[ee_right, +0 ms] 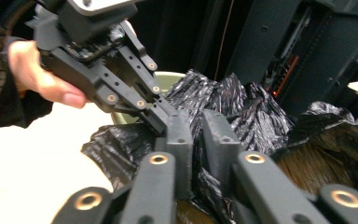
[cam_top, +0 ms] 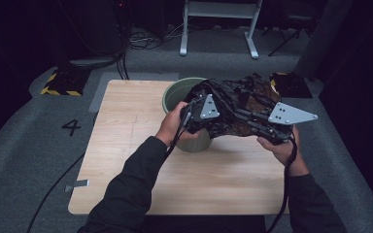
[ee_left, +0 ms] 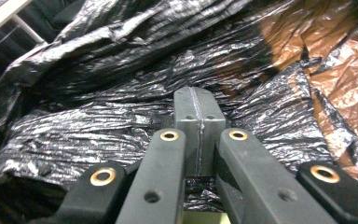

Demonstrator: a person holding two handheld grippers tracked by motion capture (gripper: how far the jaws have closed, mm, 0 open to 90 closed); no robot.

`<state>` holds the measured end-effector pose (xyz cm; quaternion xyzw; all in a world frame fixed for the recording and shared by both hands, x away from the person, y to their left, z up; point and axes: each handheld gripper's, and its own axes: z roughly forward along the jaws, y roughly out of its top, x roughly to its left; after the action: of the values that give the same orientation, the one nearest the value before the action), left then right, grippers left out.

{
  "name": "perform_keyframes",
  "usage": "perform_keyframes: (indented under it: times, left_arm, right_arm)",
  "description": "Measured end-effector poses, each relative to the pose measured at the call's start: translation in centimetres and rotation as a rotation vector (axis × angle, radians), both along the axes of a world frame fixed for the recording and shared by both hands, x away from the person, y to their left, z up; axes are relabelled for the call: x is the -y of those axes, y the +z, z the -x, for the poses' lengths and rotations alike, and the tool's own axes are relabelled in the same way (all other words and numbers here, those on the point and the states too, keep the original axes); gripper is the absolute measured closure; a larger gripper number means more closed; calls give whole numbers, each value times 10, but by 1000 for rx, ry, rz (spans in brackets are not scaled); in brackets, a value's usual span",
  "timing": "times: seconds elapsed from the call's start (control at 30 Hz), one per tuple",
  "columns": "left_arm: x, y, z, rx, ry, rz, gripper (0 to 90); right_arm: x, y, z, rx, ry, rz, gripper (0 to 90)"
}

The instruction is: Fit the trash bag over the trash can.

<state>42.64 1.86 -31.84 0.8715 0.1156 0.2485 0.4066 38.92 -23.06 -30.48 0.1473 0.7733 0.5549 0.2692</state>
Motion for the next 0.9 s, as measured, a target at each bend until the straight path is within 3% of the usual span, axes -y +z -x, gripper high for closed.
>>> perform_keyframes:
  times: [0.03,0.13,0.17,0.27,0.5,0.63,0.83,0.9]
  left_arm:
    - [0,0,0,0,0,0,900]
    - [-10,2,0,6,4,39,900]
    - [-10,2,0,6,4,39,900]
    - [-25,5,-1,3,2,68,900]
    - [-50,8,-3,-2,34,118,900]
    - [-67,8,-5,-11,64,150,900]
    - [-89,5,-7,-19,108,182,900]
    - [-96,3,-7,-22,121,189,900]
  right_arm:
    - [0,0,0,0,0,0,788]
    - [7,1,4,4,-18,4,569]
    - [7,1,4,4,-18,4,569]
    - [24,2,8,21,-31,12,440]
    - [43,-4,8,21,-66,30,369]
    - [50,-12,-2,7,-121,32,348]
    - [48,-26,-19,-55,-190,26,323]
    - [50,-28,-22,-67,-173,4,306]
